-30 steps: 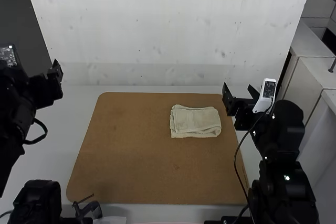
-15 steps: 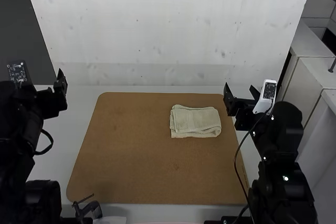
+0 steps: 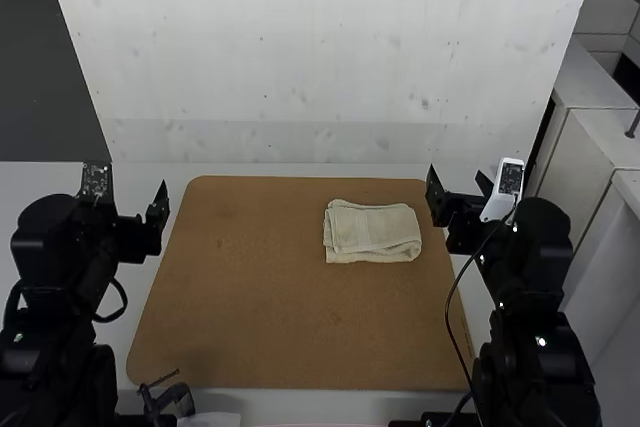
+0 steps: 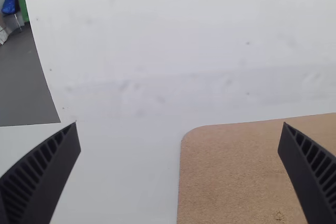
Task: Fold the towel.
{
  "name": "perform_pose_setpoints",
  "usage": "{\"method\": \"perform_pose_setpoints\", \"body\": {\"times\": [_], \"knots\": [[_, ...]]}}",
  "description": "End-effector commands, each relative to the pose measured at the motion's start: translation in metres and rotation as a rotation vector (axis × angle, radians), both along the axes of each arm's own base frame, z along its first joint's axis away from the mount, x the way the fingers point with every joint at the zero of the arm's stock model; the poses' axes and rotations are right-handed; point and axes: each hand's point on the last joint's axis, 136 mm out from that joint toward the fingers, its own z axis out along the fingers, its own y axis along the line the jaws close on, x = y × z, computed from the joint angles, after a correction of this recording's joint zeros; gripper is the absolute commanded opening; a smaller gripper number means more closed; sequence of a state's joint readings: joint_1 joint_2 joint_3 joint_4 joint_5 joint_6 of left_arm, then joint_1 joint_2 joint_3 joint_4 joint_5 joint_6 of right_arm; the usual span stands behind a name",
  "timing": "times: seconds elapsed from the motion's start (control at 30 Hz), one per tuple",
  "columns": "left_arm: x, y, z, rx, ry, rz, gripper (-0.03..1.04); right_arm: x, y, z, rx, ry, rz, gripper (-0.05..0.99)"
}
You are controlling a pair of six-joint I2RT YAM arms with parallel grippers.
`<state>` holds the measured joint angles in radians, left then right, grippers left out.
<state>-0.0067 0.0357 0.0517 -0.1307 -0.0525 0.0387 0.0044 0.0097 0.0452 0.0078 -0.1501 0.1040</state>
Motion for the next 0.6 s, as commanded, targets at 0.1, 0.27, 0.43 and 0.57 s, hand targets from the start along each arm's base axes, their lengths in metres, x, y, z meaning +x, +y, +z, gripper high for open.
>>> {"method": "perform_pose_setpoints", "body": {"times": [0.1, 0.27, 0.43, 0.57], "knots": [[-0.0003, -0.0136, 0.0050, -0.012, -0.023, -0.080, 0.97, 0.0005, -0.0073, 0.0004, -0.007, 0.003, -0.039, 0.97], [-0.0003, -0.0113, 0.0050, -0.011, -0.023, -0.068, 0.99, 0.0004, -0.0085, -0.0007, -0.007, 0.009, -0.045, 0.97], [-0.0003, -0.0113, 0.0050, -0.011, -0.023, -0.068, 0.99, -0.0002, -0.0085, -0.0059, -0.008, 0.036, -0.045, 0.97], [-0.0003, -0.0113, 0.0046, -0.011, -0.021, -0.068, 0.99, -0.0001, -0.0085, -0.0055, -0.006, 0.035, -0.045, 0.97]]}}
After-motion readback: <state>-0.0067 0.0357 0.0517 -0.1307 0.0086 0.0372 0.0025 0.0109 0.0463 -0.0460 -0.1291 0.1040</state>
